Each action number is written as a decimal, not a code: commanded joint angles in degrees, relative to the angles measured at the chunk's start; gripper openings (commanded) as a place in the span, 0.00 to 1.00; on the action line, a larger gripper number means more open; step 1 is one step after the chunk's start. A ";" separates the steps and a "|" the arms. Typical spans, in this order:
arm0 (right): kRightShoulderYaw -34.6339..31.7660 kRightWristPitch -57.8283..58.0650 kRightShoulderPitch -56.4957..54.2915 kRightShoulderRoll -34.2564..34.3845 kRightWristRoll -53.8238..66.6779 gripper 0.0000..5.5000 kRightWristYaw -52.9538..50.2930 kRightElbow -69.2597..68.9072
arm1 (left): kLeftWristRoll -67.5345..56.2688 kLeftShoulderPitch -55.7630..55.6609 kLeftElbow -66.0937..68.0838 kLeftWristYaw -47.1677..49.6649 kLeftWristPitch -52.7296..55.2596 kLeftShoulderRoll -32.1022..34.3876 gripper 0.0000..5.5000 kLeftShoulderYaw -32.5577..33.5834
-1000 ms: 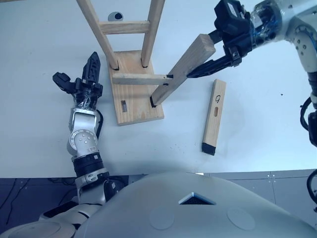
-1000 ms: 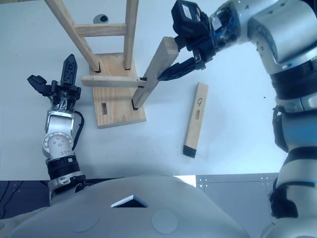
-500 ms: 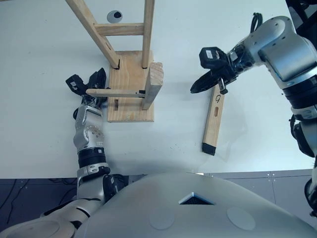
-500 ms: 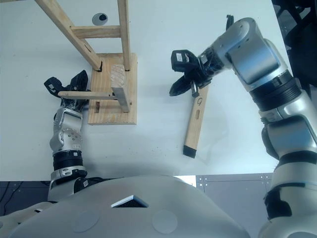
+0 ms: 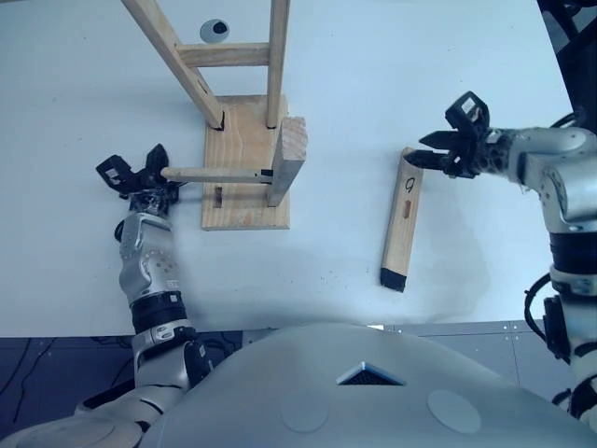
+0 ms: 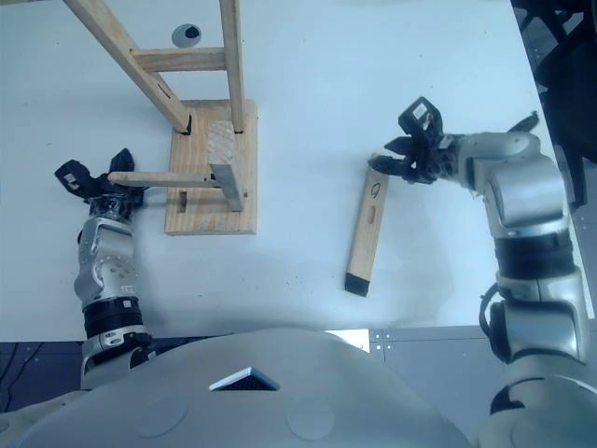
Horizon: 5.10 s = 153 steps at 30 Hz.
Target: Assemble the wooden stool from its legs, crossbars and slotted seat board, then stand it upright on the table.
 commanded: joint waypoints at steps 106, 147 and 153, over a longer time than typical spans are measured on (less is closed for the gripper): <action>-8.89 -15.82 -29.69 17.36 40.20 0.37 4.94 -2.60 | -56.25 -42.65 -21.01 -18.09 38.16 18.67 0.58 -8.33; 0.95 -9.14 -26.18 9.92 34.68 0.72 18.52 1.07 | -50.14 -39.88 -19.79 -20.24 27.94 20.22 0.37 2.74; -0.17 -1.07 -24.20 5.15 40.06 0.78 24.39 -0.02 | -46.73 -32.48 -21.76 -22.73 27.48 25.15 0.37 7.86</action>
